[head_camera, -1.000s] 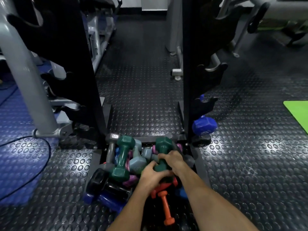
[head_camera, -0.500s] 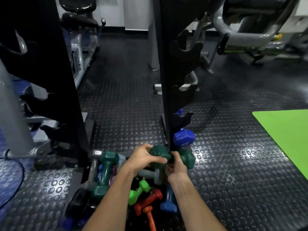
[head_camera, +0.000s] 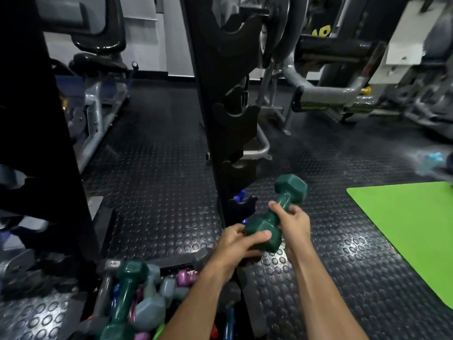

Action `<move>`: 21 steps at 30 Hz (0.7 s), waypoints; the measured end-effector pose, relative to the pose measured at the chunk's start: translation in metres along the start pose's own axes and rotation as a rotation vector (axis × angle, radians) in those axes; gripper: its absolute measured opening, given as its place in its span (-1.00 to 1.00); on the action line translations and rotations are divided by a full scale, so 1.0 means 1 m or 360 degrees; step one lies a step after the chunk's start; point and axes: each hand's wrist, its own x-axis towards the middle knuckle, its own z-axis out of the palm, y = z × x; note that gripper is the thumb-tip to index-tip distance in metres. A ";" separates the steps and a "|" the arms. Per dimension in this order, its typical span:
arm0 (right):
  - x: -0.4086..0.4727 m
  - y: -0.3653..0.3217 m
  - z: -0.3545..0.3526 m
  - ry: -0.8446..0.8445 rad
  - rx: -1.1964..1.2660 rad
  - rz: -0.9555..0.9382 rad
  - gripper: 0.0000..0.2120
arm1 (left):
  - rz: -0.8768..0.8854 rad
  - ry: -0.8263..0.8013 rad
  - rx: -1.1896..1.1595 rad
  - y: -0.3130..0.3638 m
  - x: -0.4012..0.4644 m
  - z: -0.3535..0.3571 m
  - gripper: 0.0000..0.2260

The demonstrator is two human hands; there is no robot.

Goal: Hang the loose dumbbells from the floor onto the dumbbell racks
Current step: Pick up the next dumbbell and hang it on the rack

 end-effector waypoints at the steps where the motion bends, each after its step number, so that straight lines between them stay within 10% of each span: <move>1: 0.007 -0.011 0.002 -0.0038 -0.0004 -0.0023 -0.63 | 0.0031 0.0019 -0.0048 0.005 0.003 0.007 -0.46; 21: 0.060 -0.094 0.052 -0.0726 -0.0354 0.0096 -0.84 | 0.0046 0.0255 -0.1600 0.036 0.019 0.066 -0.55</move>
